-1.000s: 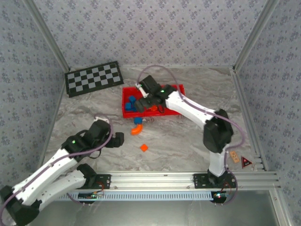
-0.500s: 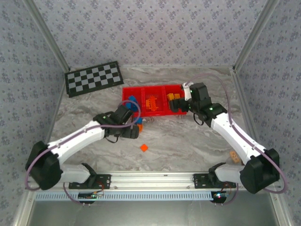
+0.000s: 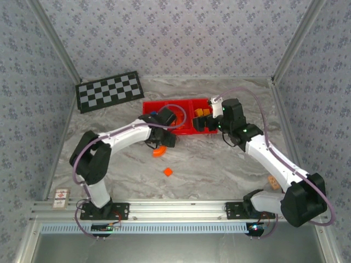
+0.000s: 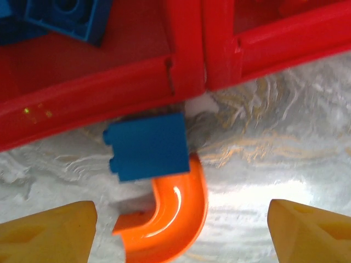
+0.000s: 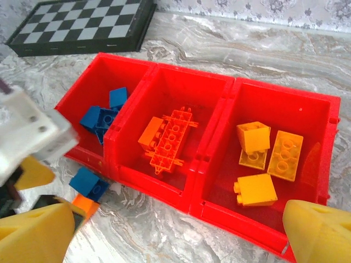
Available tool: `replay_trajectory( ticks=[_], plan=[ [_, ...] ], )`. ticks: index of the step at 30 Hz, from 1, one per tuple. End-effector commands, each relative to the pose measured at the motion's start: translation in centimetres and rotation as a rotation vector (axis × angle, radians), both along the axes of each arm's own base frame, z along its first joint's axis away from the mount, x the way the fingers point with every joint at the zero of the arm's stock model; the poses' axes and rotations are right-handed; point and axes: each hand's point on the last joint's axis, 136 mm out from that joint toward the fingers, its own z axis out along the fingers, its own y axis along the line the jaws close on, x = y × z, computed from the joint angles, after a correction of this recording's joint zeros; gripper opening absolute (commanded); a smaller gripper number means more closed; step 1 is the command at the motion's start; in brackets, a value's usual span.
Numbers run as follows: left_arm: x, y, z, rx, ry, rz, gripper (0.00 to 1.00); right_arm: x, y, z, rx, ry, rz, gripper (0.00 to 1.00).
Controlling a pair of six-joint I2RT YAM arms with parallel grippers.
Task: Sort the legos into containers by color
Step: Pick up the lego from the center of the table.
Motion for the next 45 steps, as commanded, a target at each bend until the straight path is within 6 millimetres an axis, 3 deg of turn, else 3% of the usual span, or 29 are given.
replay_trajectory(
  ticks=[1,13,29,37,45],
  plan=[
    [1.7,-0.8,0.2,0.01,-0.025,0.02,0.8,-0.5,0.7,2.3,0.07,-0.062,0.025,1.0],
    [3.5,1.6,-1.6,0.018,-0.037,0.175,0.77,-1.7,0.7,1.9,0.087,-0.138,0.04,1.0],
    [3.1,1.7,-4.3,0.02,0.035,0.213,0.66,-1.5,0.1,0.6,0.072,-0.144,0.009,1.0],
    [2.8,2.4,-5.3,0.023,0.071,0.253,0.49,-1.2,-0.5,0.1,0.06,-0.144,-0.029,1.0],
    [2.7,2.5,-4.0,-0.007,0.041,0.253,0.35,-1.1,-0.8,0.0,0.06,-0.154,-0.047,1.0]
  ],
)
